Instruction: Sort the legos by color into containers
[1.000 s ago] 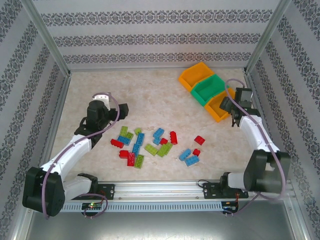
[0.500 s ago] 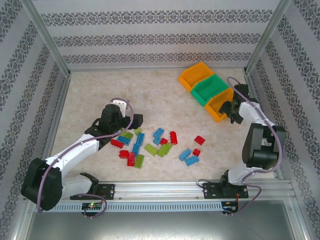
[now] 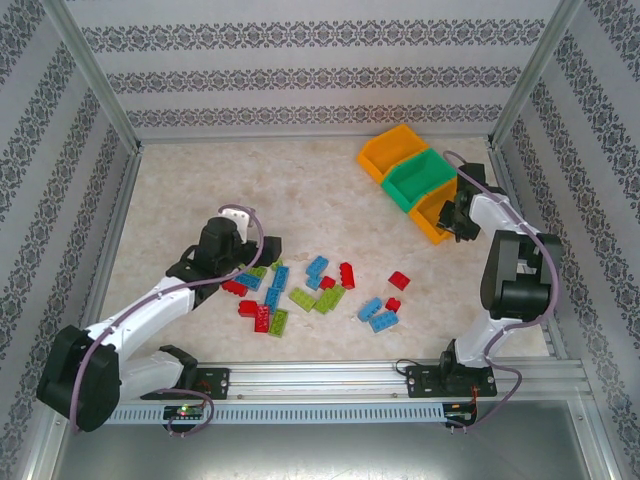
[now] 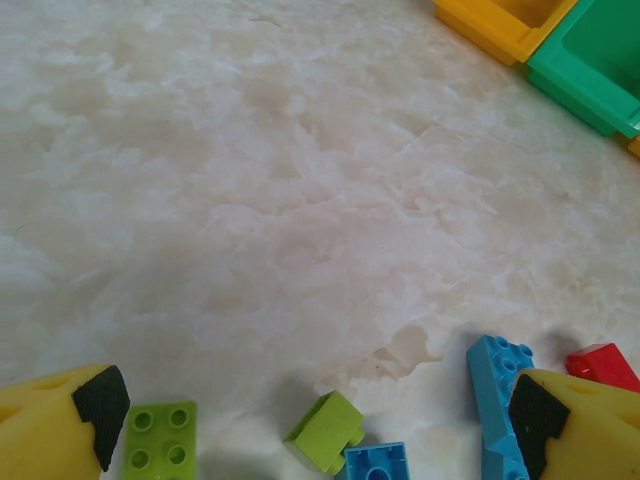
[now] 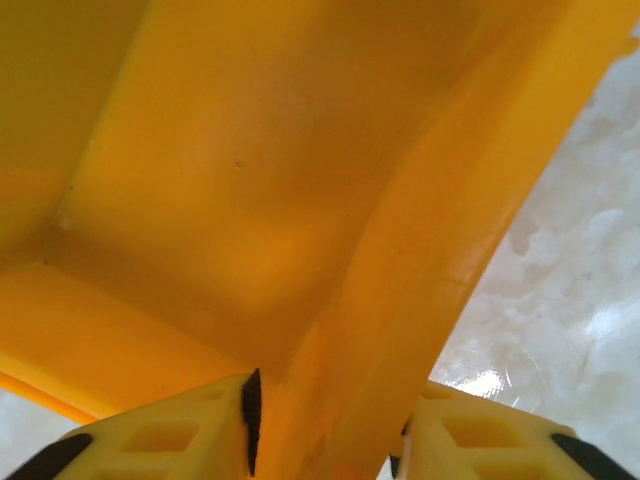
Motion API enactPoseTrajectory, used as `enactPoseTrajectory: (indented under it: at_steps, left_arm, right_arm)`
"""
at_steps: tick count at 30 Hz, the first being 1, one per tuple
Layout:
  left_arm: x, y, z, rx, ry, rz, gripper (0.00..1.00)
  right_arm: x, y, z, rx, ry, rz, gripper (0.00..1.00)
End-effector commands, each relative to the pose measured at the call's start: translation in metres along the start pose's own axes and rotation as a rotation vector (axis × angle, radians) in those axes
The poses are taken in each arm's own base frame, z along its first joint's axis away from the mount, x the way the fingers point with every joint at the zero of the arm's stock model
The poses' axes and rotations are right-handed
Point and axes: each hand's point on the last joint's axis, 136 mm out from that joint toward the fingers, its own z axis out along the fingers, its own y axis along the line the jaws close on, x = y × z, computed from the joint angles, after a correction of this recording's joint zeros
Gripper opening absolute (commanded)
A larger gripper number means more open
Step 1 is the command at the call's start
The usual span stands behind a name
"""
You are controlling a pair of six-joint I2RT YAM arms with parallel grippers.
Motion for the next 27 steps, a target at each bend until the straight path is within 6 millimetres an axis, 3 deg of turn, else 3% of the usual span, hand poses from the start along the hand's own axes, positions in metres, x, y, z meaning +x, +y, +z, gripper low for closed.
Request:
enactPoseTrajectory:
  at_steps: [1, 10, 22, 27]
  left_arm:
    - [0.005, 0.007, -0.01, -0.049, -0.008, 0.003, 0.99]
    - [0.007, 0.015, -0.018, -0.073, -0.052, -0.04, 0.99]
    - [0.012, 0.02, -0.02, -0.099, -0.04, -0.08, 0.99]
    - [0.015, 0.031, -0.033, -0.142, -0.075, -0.096, 0.99]
  right_arm:
    - [0.0, 0.003, -0.004, 0.027, -0.007, -0.053, 0.34]
    - [0.004, 0.044, -0.017, -0.022, -0.075, -0.21, 0.21]
    - [0.011, 0.136, -0.02, -0.136, -0.112, -0.491, 0.21]
    - [0.021, 0.157, -0.011, -0.15, -0.081, -0.589, 0.2]
